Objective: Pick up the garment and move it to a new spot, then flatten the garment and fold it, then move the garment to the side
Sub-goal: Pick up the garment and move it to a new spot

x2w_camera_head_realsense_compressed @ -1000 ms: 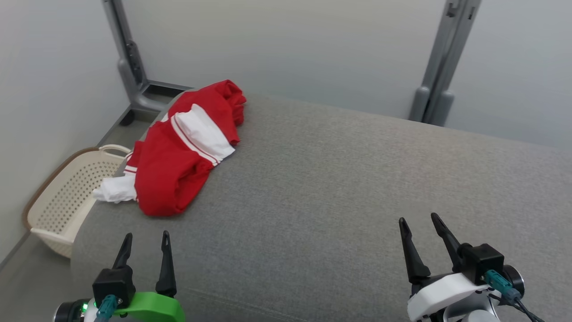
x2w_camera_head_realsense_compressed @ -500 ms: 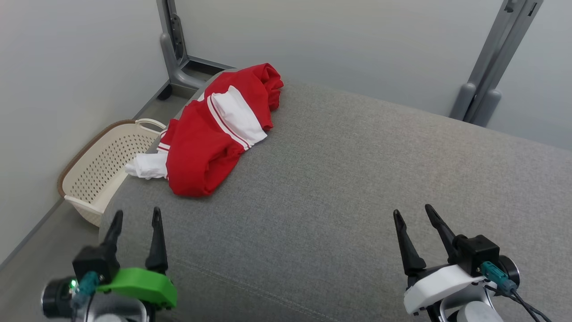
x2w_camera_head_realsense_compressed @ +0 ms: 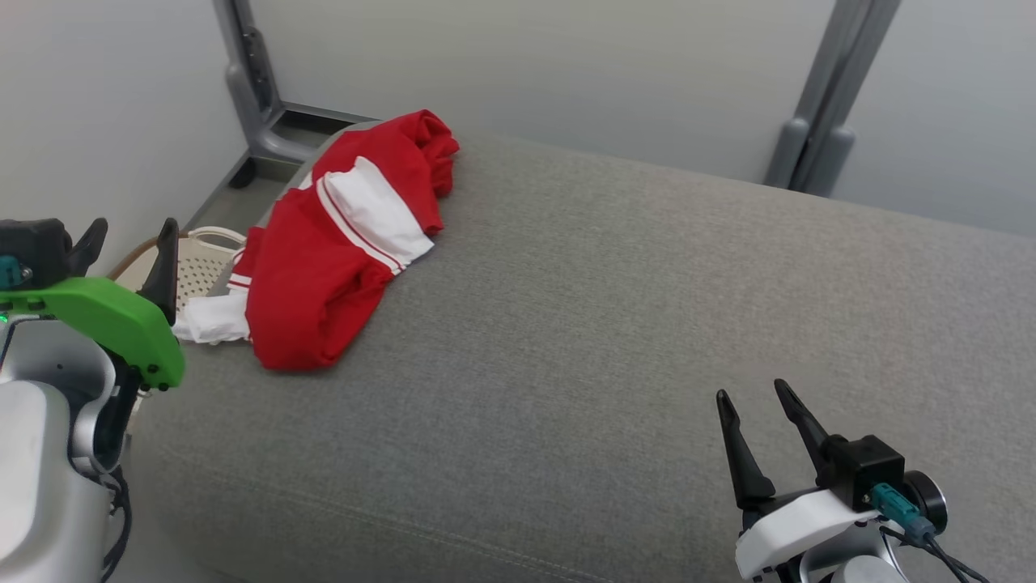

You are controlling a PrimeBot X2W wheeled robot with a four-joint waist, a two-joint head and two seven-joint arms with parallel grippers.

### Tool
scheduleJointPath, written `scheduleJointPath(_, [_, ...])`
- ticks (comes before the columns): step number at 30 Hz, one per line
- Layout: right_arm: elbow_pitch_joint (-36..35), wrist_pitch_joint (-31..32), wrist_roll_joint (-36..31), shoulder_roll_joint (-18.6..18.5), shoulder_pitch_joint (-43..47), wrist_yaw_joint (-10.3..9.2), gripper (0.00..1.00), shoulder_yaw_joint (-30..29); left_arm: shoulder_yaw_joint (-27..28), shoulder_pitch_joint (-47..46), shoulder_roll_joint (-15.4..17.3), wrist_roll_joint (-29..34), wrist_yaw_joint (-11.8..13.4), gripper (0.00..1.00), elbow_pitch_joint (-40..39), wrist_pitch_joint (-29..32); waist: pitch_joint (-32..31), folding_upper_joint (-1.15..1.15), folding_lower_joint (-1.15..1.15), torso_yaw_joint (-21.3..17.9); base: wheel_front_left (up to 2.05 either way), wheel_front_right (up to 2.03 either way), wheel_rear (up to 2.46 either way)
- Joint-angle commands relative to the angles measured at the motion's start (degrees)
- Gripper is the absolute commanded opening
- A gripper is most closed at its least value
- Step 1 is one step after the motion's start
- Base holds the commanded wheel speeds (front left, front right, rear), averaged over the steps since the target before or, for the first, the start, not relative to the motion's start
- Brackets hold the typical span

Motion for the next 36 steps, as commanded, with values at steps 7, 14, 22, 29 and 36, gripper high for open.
scheduleJointPath(7, [0.0,-0.2,-2.0,-0.3,-0.8,-0.02,1.0,-0.6,0.3,-4.1,3.3,-3.9,-1.5,1.0,9.1,7.2,5.8,0.0,0.0,-8.5,0.0,0.0,0.0])
scheduleJointPath(14, [-0.6,-0.2,-3.6,-0.3,-2.8,-0.02,1.0,-1.1,1.3,-6.2,2.4,-6.3,-0.1,1.0,16.7,9.9,11.0,0.0,0.0,-12.4,0.0,0.0,0.0])
scheduleJointPath(22, [-1.8,-0.2,-5.0,-0.2,-5.8,-0.02,1.0,-1.6,3.6,-10.0,4.5,-9.5,0.9,1.0,21.1,15.5,17.0,0.0,0.0,-15.7,0.0,0.0,0.0])
scheduleJointPath(29, [-2.2,-0.2,-5.9,-0.3,-6.6,-0.02,1.0,-1.9,4.5,-10.5,5.7,-10.7,2.3,1.0,21.7,17.9,20.5,0.0,0.0,-17.1,0.0,0.0,0.0])
scheduleJointPath(36, [-2.5,-0.2,-6.2,-0.8,-7.3,-0.02,1.0,-1.8,4.8,-11.3,4.9,-11.4,2.8,1.0,21.7,17.7,22.8,0.0,0.0,-17.6,0.0,0.0,0.0])
